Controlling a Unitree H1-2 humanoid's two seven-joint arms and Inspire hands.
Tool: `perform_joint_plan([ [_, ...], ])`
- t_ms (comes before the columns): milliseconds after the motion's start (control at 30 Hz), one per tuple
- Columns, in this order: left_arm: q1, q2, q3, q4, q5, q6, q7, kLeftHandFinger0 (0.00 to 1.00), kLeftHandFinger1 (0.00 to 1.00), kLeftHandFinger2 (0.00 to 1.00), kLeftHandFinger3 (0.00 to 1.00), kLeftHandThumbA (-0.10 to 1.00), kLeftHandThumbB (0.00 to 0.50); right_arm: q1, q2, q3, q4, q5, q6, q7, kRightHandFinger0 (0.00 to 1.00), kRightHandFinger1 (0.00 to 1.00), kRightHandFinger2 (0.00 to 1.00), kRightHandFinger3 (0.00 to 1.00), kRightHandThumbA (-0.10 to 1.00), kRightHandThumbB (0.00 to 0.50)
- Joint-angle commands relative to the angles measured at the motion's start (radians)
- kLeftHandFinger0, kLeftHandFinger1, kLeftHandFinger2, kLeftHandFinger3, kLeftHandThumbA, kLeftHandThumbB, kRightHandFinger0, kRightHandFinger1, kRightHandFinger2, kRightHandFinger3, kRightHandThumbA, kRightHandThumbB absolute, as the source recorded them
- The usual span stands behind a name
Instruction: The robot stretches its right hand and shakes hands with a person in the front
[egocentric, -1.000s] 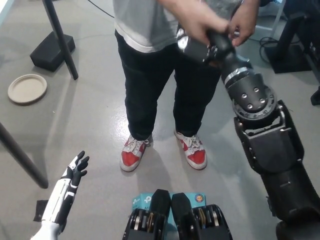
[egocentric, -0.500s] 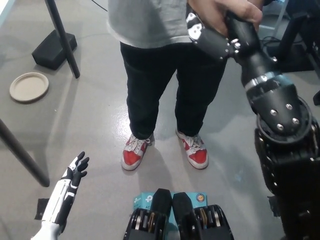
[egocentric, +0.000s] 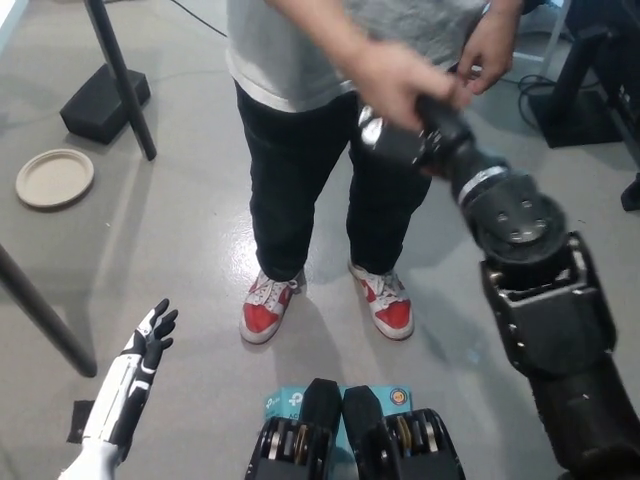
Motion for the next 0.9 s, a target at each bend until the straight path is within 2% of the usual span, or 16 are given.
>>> perform_joint_plan([
  [0, -0.018, 0.017, 0.002, -0.036, 0.001, -0.011, -0.006, 1.00, 1.00, 1.00, 1.00, 1.00, 0.146, -0.112, 0.015, -0.009, 0.233, 0.015, -0.195, -0.052, 1.00, 1.00, 1.00, 1.00, -0.03, 0.000],
  [467, -0.021, 0.016, 0.006, -0.041, 0.000, -0.004, -0.006, 1.00, 1.00, 1.00, 1.00, 1.00, 0.134, -0.118, 0.013, -0.003, 0.291, 0.004, -0.224, -0.064, 1.00, 1.00, 1.00, 1.00, 0.01, 0.000],
  [500, -0.022, 0.016, 0.004, -0.040, 0.002, -0.005, -0.006, 1.00, 1.00, 1.00, 1.00, 1.00, 0.141, -0.111, 0.007, 0.000, 0.269, 0.001, -0.219, -0.058, 1.00, 1.00, 1.00, 1.00, 0.25, 0.033],
  [533, -0.024, 0.015, 0.003, -0.039, 0.003, -0.001, -0.007, 1.00, 1.00, 1.00, 1.00, 1.00, 0.152, -0.098, -0.006, 0.005, 0.222, -0.001, -0.206, -0.039, 1.00, 1.00, 1.00, 1.00, 0.44, 0.134],
  [567, -0.024, 0.016, 0.002, -0.039, 0.010, 0.005, -0.005, 1.00, 1.00, 1.00, 1.00, 1.00, 0.154, -0.092, -0.011, 0.007, 0.202, 0.004, -0.197, -0.024, 1.00, 1.00, 1.00, 1.00, 0.51, 0.165],
  [667, -0.024, 0.016, 0.002, -0.040, 0.011, 0.005, -0.005, 1.00, 1.00, 1.00, 1.00, 1.00, 0.155, -0.090, -0.012, 0.008, 0.197, 0.005, -0.193, -0.023, 1.00, 1.00, 1.00, 1.00, 0.53, 0.174],
  [700, -0.026, 0.021, 0.001, -0.039, 0.004, 0.003, -0.012, 1.00, 1.00, 1.00, 1.00, 1.00, 0.153, -0.036, -0.039, 0.036, 0.069, -0.047, -0.175, -0.030, 1.00, 1.00, 1.00, 1.00, 0.79, 0.442],
  [767, -0.031, 0.023, 0.004, -0.034, 0.005, -0.007, -0.010, 1.00, 1.00, 1.00, 1.00, 1.00, 0.151, 0.000, -0.058, 0.049, -0.024, -0.077, -0.173, -0.041, 1.00, 1.00, 1.00, 1.00, 0.93, 0.486],
  [867, -0.031, 0.024, 0.004, -0.034, 0.006, -0.006, -0.009, 1.00, 1.00, 1.00, 1.00, 1.00, 0.154, 0.009, -0.062, 0.054, -0.048, -0.078, -0.163, -0.040, 1.00, 1.00, 1.00, 1.00, 0.95, 0.491],
])
